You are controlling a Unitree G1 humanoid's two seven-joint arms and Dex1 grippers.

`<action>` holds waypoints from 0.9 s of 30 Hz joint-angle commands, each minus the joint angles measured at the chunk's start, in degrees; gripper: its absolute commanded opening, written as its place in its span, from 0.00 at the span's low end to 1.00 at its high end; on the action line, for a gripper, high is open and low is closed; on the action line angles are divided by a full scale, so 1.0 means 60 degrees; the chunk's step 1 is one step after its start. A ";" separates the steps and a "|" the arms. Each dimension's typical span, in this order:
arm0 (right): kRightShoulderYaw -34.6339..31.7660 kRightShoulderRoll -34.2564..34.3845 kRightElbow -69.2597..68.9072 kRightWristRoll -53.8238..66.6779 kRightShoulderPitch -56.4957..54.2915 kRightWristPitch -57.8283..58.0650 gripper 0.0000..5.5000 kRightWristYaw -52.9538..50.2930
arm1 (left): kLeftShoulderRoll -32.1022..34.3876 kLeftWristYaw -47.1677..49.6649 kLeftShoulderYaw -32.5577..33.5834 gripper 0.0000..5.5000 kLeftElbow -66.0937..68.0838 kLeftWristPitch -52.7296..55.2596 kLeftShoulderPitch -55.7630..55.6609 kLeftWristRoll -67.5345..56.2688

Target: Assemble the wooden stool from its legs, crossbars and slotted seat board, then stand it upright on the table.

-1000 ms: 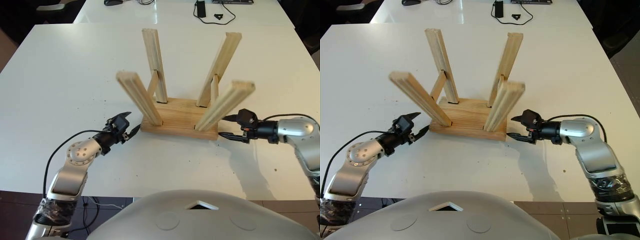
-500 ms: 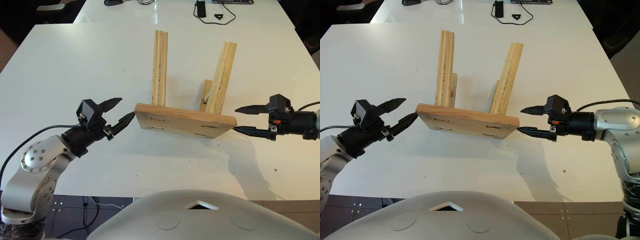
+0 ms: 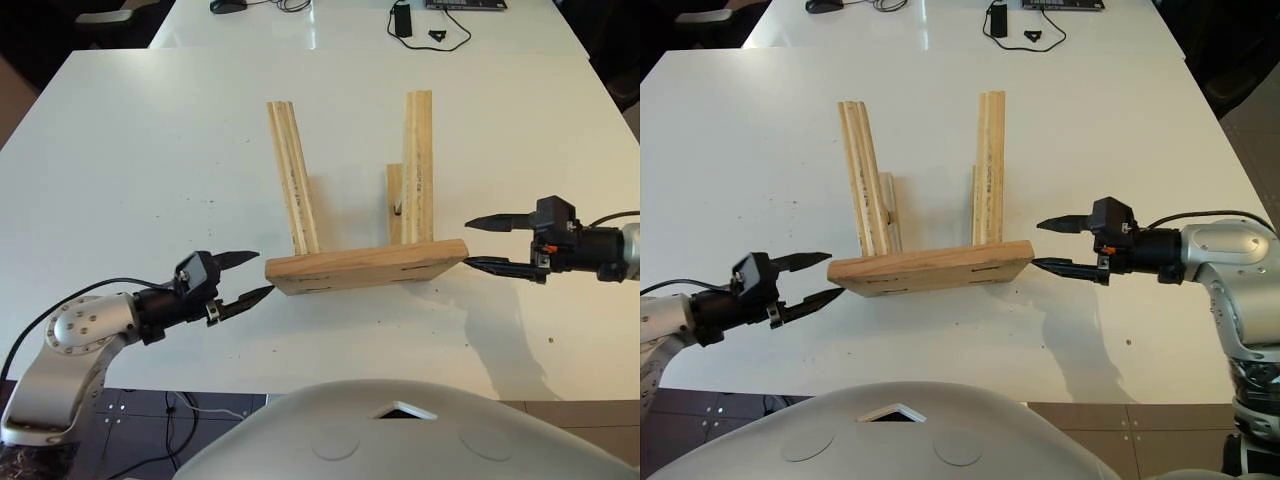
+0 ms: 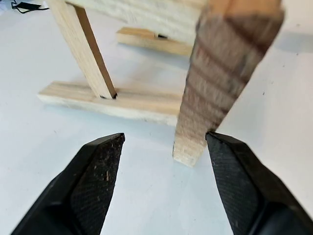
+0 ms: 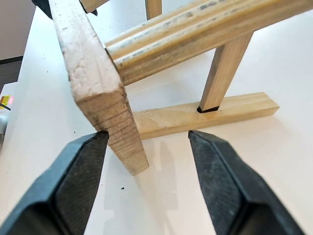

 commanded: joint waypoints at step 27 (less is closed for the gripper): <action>0.3447 0.1645 0.2967 -0.2026 -0.0909 -0.2682 0.44 0.0276 | -0.1196 -0.0608 -0.2243 0.51 0.2989 -0.1699 -0.2042 0.1419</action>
